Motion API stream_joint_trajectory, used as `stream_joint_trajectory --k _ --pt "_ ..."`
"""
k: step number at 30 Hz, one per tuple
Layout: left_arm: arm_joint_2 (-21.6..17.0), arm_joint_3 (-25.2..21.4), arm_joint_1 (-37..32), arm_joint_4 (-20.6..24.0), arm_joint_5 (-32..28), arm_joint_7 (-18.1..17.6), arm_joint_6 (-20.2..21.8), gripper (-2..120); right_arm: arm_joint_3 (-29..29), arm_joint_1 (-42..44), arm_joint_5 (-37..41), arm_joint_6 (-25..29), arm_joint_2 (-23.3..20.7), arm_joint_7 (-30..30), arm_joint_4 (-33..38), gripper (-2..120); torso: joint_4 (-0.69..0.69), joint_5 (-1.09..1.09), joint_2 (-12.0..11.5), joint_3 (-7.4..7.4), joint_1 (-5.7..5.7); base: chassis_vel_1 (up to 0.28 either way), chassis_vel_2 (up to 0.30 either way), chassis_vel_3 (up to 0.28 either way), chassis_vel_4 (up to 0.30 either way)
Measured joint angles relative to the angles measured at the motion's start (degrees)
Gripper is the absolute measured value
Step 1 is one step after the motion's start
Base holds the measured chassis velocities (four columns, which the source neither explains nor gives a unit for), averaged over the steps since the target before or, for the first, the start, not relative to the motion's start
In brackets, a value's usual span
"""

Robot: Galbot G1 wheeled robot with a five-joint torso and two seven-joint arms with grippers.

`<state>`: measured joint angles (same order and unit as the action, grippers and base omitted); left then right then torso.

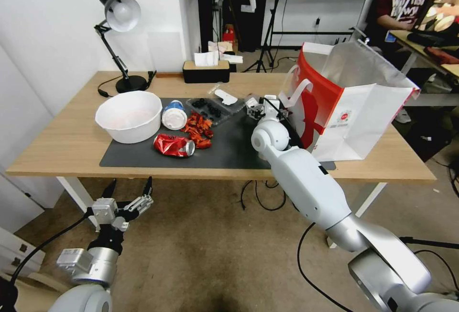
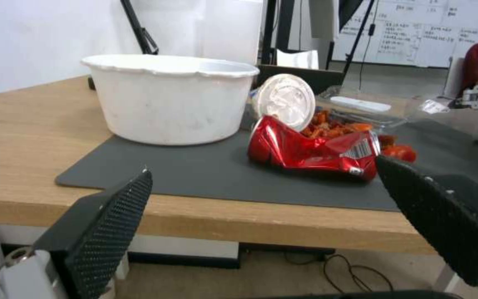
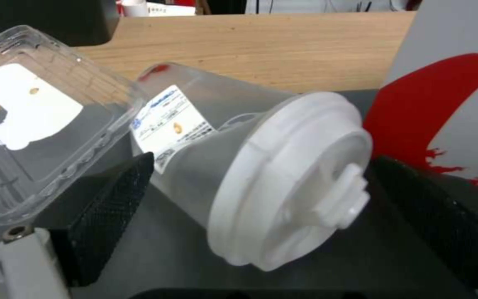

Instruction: Pick up the trash from the table and place it into the takeout bag.

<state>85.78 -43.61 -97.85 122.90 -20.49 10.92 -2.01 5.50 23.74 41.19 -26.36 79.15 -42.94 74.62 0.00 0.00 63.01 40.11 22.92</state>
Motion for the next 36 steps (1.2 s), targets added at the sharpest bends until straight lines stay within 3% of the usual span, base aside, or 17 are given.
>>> stream_joint_trajectory --k 19,29,36 --pt "-0.1 -0.4 -0.3 0.4 -0.2 0.0 0.0 100 -0.2 -0.9 0.2 0.1 2.1 0.2 -2.4 100 0.0 0.0 0.0 0.0 0.0 0.0 0.0 0.0 0.0" --pt "-0.1 -0.4 -0.1 0.2 -0.2 0.0 0.0 100 -0.4 -0.6 0.3 0.7 2.0 0.3 -2.8 75 0.0 0.01 0.0 0.0 0.0 0.0 0.0 0.0 0.0" --pt "-0.2 -0.3 -0.1 0.3 -0.2 0.0 0.0 100 -0.5 -0.3 0.2 1.0 1.9 0.3 -2.6 48 0.0 0.01 0.0 0.0 0.0 0.0 0.0 0.0 0.0"
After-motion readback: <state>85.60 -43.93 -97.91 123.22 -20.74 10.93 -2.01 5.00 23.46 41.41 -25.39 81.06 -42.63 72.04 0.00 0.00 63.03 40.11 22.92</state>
